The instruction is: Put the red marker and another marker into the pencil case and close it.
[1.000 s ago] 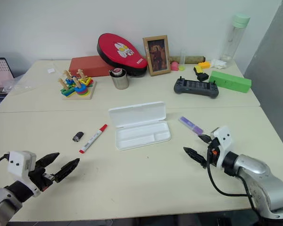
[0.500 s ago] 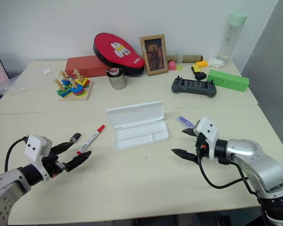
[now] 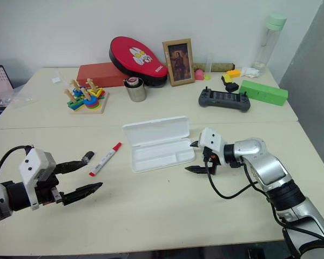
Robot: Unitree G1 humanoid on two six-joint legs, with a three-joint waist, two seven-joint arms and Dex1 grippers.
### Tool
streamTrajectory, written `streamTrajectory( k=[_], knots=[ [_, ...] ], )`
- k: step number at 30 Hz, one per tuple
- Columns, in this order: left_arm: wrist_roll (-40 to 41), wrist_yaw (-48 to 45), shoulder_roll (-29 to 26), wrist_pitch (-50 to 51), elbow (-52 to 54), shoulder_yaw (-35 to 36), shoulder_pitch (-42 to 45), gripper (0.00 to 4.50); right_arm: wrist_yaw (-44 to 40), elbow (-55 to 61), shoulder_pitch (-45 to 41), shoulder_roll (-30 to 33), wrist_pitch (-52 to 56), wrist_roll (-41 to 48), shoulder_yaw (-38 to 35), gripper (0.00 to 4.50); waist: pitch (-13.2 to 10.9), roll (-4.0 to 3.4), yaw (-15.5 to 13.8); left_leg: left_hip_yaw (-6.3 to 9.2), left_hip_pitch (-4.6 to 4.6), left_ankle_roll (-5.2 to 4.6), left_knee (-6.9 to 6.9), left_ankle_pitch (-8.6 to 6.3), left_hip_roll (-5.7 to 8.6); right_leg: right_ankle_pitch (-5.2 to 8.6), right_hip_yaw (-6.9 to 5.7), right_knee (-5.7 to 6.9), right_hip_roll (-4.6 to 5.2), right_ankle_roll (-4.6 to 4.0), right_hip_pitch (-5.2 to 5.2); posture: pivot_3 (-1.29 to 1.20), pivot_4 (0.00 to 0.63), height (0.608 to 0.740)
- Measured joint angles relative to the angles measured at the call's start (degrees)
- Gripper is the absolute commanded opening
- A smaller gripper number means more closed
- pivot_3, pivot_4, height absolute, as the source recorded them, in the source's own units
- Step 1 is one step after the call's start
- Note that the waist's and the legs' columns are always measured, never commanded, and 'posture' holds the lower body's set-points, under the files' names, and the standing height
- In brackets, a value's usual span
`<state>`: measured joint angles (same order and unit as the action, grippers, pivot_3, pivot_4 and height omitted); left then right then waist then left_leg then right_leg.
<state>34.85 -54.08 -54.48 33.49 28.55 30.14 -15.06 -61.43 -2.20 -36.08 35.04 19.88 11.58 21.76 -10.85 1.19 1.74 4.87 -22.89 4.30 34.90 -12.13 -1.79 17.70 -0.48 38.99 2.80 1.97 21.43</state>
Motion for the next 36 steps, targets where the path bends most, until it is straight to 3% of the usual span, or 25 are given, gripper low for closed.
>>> streamTrajectory(
  k=[19, 26, 36],
  knots=[
    [-0.81, 1.11, 0.19, 0.12, 2.64, 0.69, 0.25, 4.50, -5.46, -12.35, -4.80, -7.64, -6.35, -10.29, 6.11, 4.47, -0.02, -0.03, 0.09, -0.03, 0.07, 0.00, 0.01, 0.00, -0.01, -0.01, 0.05, 0.07, -0.01, 0.00, -0.01, 0.00, 0.150, 0.740],
    [-0.93, 1.70, 0.95, 0.07, 2.66, 0.68, 0.27, 4.50, -6.09, -15.94, -8.07, -9.72, -5.43, -12.77, 6.83, 3.12, -0.01, -0.02, 0.09, -0.02, 0.10, 0.01, 0.02, 0.01, -0.02, -0.03, 0.05, 0.09, -0.03, 0.02, -0.03, 0.00, 0.150, 0.740],
    [-1.07, 3.54, 2.34, 0.07, 2.72, -0.09, 0.95, 4.50, -7.09, -15.42, -9.34, -9.68, -2.66, -15.10, 6.64, 0.74, -0.01, -0.02, -0.03, -0.02, 0.09, 0.01, 0.03, 0.01, -0.02, -0.08, 0.06, 0.08, -0.03, 0.03, -0.04, 0.00, 0.150, 0.740]
  ],
)
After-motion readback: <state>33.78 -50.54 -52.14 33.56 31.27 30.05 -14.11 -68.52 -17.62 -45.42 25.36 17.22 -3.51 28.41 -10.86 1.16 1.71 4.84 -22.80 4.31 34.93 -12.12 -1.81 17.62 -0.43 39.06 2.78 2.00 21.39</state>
